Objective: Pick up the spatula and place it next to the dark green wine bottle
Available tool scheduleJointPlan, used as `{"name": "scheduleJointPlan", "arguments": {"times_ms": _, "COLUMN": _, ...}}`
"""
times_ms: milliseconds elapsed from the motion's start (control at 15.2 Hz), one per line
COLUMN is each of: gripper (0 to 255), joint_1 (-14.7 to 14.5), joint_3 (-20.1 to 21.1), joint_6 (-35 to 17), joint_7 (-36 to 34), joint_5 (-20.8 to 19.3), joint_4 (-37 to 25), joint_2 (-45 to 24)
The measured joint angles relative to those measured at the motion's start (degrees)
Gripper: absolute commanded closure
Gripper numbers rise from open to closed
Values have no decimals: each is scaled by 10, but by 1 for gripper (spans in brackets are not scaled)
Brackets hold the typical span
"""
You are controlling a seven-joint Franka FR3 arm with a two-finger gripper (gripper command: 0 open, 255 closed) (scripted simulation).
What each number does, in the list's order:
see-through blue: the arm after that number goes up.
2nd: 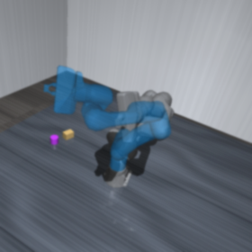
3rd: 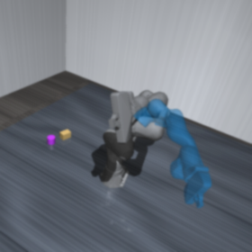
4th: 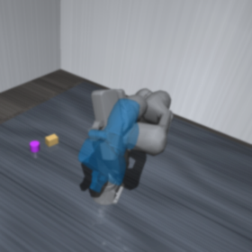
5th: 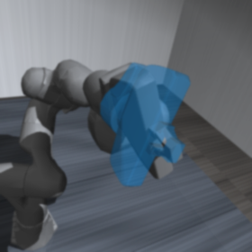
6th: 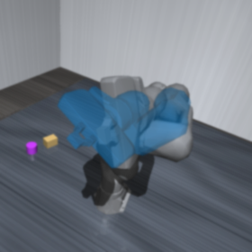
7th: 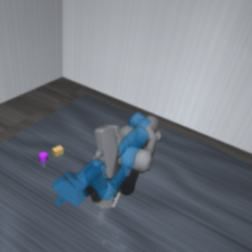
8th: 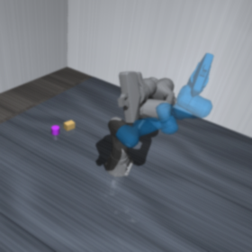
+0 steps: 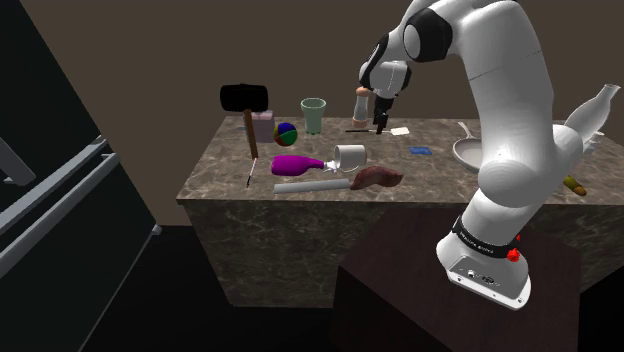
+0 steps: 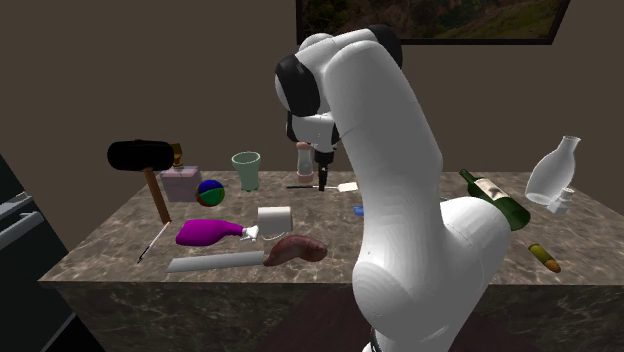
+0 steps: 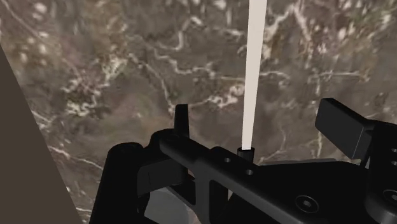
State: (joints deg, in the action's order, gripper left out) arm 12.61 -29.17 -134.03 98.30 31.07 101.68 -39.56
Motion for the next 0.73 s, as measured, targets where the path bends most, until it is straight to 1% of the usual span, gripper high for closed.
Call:
{"name": "scheduleJointPlan", "arguments": {"times_ms": 66, "gripper": 255, "joint_1": 0, "joint_3": 0, "joint_6": 0, "joint_7": 0, "joint_5": 0, "joint_4": 0, "joint_2": 0}}
{"name": "scheduleJointPlan", "arguments": {"times_ms": 726, "gripper": 255, "joint_1": 0, "joint_3": 0, "joint_6": 0, "joint_7": 0, "joint_5": 0, "joint_4": 0, "joint_2": 0}}
